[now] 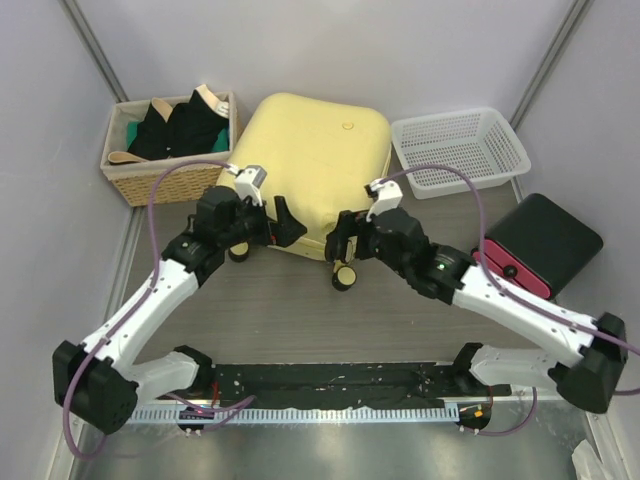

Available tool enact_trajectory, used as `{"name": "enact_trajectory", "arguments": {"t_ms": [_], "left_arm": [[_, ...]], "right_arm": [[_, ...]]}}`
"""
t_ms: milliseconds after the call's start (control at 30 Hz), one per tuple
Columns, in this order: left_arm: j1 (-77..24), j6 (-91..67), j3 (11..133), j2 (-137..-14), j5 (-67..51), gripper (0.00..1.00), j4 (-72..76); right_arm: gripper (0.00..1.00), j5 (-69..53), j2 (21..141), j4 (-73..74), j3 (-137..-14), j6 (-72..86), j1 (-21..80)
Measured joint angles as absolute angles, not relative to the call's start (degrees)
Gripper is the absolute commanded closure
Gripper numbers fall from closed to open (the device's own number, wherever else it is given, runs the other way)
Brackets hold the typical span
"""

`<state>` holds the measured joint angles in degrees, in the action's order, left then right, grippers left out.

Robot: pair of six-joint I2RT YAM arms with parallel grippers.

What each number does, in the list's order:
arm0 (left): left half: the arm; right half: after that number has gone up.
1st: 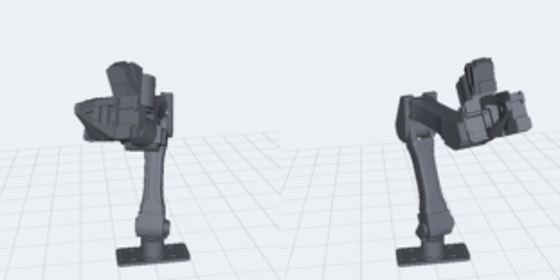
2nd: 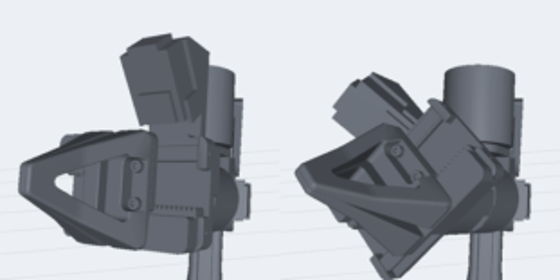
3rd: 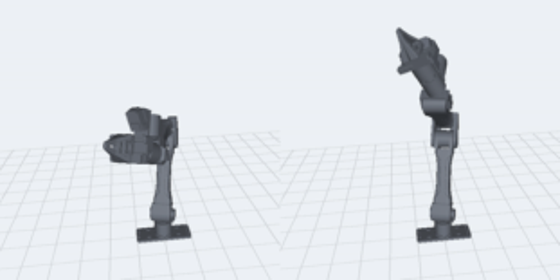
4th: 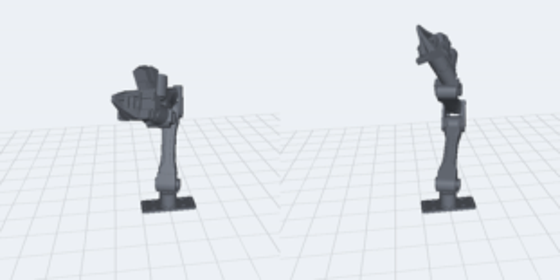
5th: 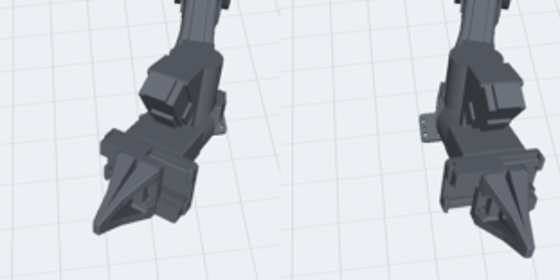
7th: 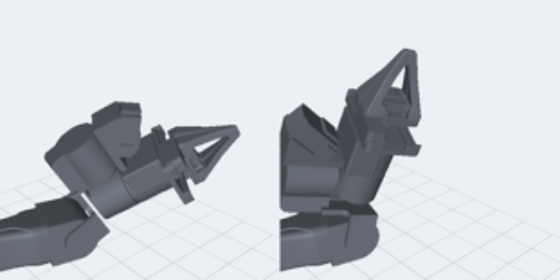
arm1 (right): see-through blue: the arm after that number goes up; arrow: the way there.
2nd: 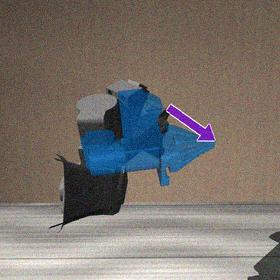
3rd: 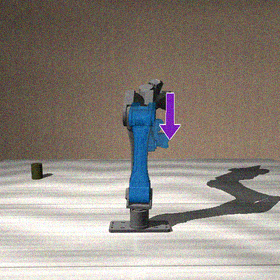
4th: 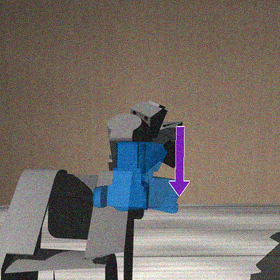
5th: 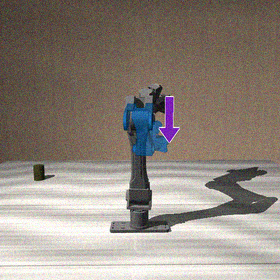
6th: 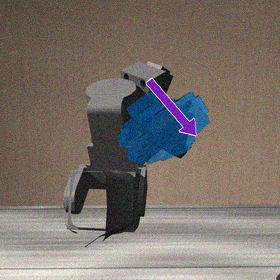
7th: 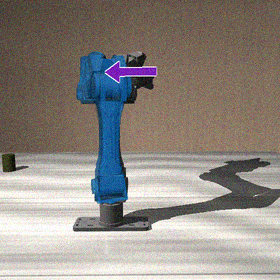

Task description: Open, take out, and arrange the luggage

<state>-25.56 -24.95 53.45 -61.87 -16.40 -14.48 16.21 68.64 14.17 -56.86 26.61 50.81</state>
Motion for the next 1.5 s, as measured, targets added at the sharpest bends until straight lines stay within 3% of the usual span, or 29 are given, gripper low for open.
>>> {"name": "enact_trajectory", "arguments": {"t_ms": [233,500,767,1000,1500], "left_arm": [[-28.6,-30.0,56.2,-72.1,-24.2,0.04,-11.0],[-34.2,-34.0,58.0,-75.4,-28.8,0.03,-8.4],[-36.9,-36.8,58.0,-77.9,-30.0,0.03,-5.8],[-38.5,-37.1,58.0,-80.4,-30.0,0.09,-6.2],[-39.2,-38.0,62.3,-85.8,-30.9,0.59,-7.7]], "right_arm": [[0.09,22.8,52.9,14.2,-56.0,22.7,49.0],[0.17,24.9,43.3,15.3,-42.4,23.2,48.8],[0.22,21.1,45.1,11.7,-32.9,25.7,48.9],[0.25,19.6,46.5,5.2,-29.4,26.5,48.8],[0.39,16.3,50.4,-20.7,-14.2,29.4,48.9]]}}
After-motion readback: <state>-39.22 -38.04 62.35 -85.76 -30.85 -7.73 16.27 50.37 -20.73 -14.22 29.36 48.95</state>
